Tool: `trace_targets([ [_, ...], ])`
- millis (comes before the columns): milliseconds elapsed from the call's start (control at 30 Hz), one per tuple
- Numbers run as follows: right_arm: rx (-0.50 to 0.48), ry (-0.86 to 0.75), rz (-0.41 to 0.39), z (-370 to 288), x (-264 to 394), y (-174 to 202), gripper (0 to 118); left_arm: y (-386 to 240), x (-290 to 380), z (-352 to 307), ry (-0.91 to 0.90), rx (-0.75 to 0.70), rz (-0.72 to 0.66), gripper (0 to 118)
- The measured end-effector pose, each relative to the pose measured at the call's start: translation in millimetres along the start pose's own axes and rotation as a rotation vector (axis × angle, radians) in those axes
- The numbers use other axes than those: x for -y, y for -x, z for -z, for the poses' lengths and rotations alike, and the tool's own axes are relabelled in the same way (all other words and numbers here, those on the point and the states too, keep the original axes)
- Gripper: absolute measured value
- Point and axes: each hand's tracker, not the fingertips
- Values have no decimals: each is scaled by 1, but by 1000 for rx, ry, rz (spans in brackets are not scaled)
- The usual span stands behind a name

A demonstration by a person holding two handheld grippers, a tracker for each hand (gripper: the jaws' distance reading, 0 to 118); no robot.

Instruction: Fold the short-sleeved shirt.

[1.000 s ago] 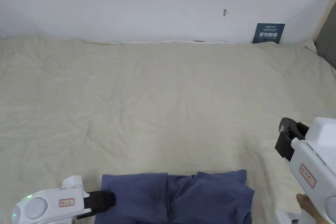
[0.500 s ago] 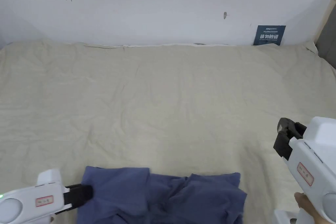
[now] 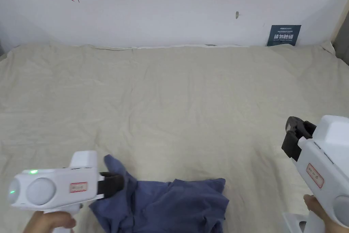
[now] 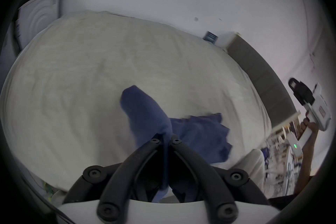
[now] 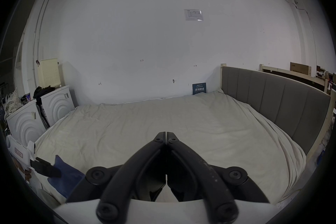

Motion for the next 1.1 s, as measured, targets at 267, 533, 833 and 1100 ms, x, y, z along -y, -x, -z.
trace_targets([
  [267, 43, -15, 15, -12, -1, -19, 1, -113, -4, 90, 156, 70, 134, 6],
  [533, 97, -12, 25, -21, 2, -39, 1, -167, 30, 171, 282, -28, 227, 22],
  [833, 116, -9, 31, -24, 3, -44, 1, -175, 21, 127, 102, 86, 193, 112],
  [1100, 95, -42, 21, -28, -6, -33, 1, -155, 20, 56, -305, -29, 218, 63],
])
